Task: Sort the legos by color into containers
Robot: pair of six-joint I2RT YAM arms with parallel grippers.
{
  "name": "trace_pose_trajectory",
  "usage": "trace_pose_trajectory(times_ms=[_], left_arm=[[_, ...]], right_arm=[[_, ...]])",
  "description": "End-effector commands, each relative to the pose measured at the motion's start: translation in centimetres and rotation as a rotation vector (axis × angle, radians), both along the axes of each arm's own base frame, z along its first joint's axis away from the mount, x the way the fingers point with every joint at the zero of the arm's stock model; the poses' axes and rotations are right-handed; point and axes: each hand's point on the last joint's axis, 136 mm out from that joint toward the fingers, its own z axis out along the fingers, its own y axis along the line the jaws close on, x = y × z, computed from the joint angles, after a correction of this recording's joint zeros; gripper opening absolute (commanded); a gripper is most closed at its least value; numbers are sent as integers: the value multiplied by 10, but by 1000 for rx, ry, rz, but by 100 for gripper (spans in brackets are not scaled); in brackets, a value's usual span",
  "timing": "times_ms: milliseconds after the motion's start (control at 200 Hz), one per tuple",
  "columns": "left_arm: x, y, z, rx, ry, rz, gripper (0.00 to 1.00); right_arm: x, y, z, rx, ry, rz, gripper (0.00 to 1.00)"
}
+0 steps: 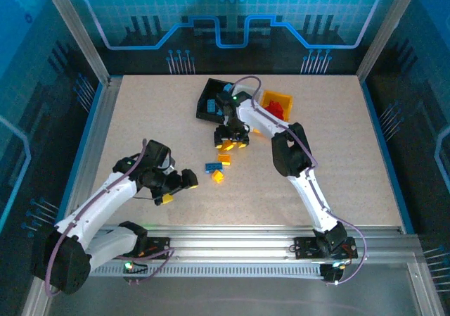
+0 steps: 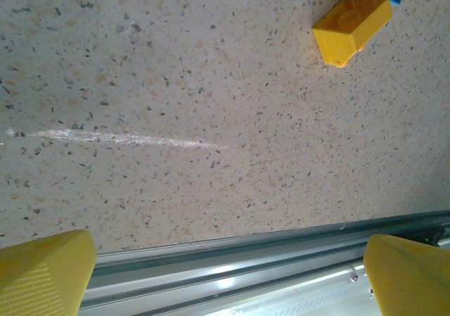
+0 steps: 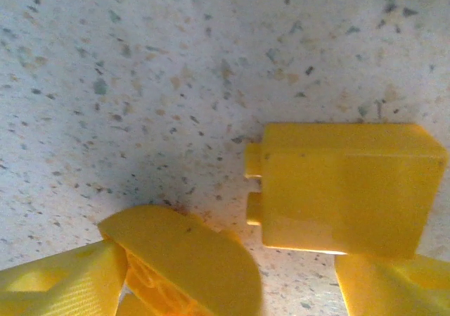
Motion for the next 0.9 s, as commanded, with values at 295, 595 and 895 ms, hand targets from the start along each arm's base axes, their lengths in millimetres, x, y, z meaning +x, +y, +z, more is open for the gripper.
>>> trace_pose_trajectory(times_ms=[295, 595, 895], left_arm=[[-2, 2, -5, -14, 21, -9, 99], [2, -1, -6, -26, 22, -16, 99], [7, -3, -6, -31, 24, -29, 99]], right_arm=[[-14, 13, -9, 4, 38, -19, 47], [-19, 9, 5, 31, 12, -68, 31], [-8, -6, 45, 135, -47, -184, 20]])
